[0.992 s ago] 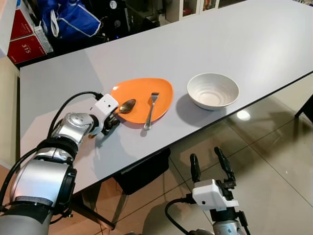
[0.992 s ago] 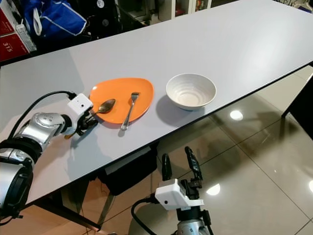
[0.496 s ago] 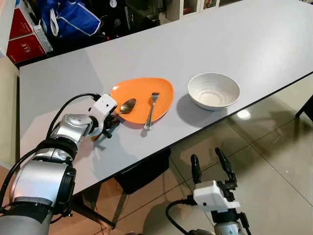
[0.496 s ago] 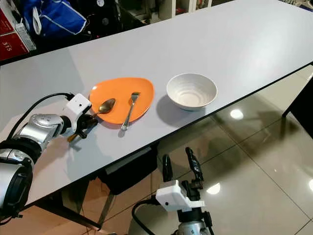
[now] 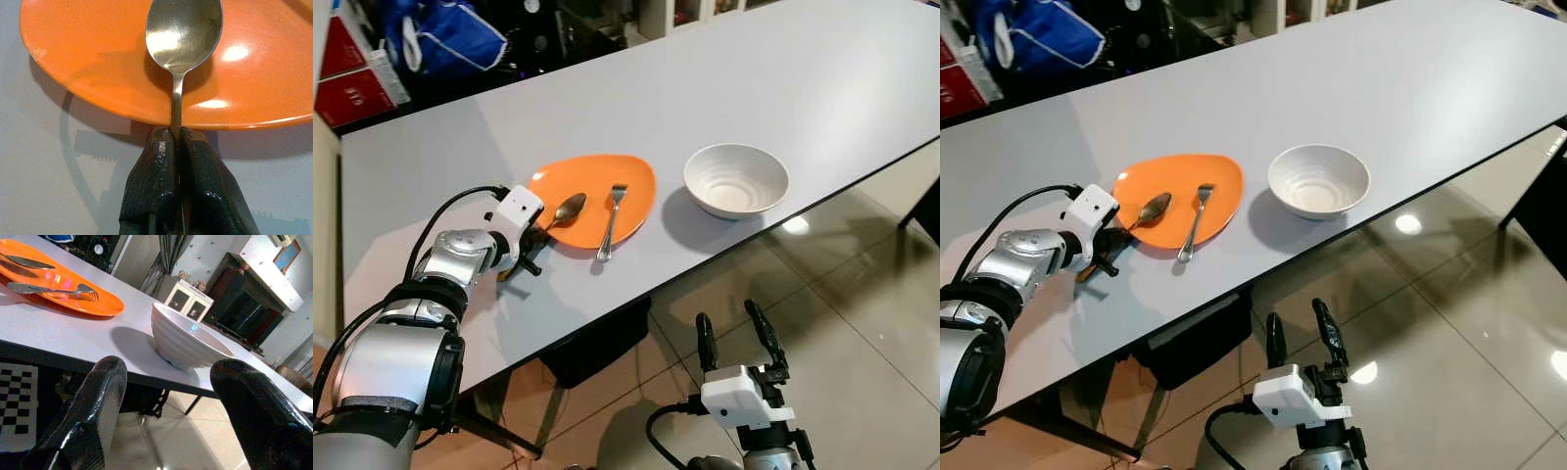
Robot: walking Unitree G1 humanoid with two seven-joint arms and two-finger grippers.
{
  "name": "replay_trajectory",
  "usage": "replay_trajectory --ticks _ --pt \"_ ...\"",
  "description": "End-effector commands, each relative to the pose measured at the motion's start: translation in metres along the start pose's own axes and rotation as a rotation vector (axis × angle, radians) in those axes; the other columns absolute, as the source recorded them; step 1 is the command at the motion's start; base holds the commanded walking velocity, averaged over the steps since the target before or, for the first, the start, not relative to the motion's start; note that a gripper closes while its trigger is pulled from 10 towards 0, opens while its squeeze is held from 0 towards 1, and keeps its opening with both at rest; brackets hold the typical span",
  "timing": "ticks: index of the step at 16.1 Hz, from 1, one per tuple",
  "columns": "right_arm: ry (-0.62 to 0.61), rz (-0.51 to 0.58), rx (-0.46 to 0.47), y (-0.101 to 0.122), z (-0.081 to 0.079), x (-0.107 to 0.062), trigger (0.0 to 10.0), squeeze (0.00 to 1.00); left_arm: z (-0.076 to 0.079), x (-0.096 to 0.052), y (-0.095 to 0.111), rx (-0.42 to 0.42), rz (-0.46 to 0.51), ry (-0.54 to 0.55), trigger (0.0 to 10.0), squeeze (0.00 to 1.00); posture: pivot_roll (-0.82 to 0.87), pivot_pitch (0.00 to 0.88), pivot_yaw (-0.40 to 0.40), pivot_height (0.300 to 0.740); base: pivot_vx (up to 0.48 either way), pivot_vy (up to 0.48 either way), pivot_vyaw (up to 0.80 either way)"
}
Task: Setting the table
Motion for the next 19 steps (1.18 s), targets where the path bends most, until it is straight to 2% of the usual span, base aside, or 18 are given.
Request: replay_trajectory --ticks 1,3,4,6,9,14,19 --pt "0.007 0.007 0.002 0.004 -0.001 0.0 10.0 0.0 -0.004 -0.002 0.009 -0.008 0.044 0.011 0.0 0.0 -0.19 0.093 0.096 0.74 0.0 0.0 0.0" --pt "0.006 0.008 0.005 0.005 -0.001 0.0 10.0 0.0 -0.006 -0.002 0.02 -0.01 0.095 0.021 0.0 0.0 -0.19 0.092 0.097 0.74 0.0 0.0 0.0" --pt "0.002 0.006 0.012 0.004 -0.001 0.0 10.0 0.0 -0.01 -0.004 0.039 -0.025 0.175 0.038 0.0 0.0 -0.19 0.092 0.097 0.74 0.0 0.0 0.0" --pt "0.001 0.006 0.017 0.004 -0.002 0.001 10.0 0.0 -0.01 -0.006 0.059 -0.014 0.252 0.034 0.0 0.0 -0.18 0.091 0.097 0.74 0.0 0.0 0.0" --pt "0.006 0.008 0.02 0.004 -0.003 0.004 10.0 0.0 -0.009 -0.009 0.069 0.01 0.293 0.001 0.0 0.0 -0.17 0.087 0.096 0.74 0.0 0.0 0.0" --pt "0.013 0.015 0.027 0.004 -0.005 0.009 10.0 0.0 -0.011 -0.01 0.08 0.022 0.326 0.024 0.0 0.0 -0.15 0.081 0.092 0.74 0.0 0.0 0.0" --pt "0.016 0.02 0.032 0.005 -0.007 0.012 10.0 0.0 -0.016 -0.006 0.099 -0.013 0.361 0.122 0.0 0.0 -0.15 0.08 0.097 0.74 0.0 0.0 0.0"
Point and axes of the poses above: a point about 5 cm out from each wrist's last joint towards the gripper, its own x axis pointing out of the wrist towards the gripper, its own y axis along the axis of the wrist's last joint, z = x × y, the point moved 6 cm from there along x, pointing out of the wrist towards the gripper, and after that the axes turned 2 degrees about x, right-handed, at the moved point
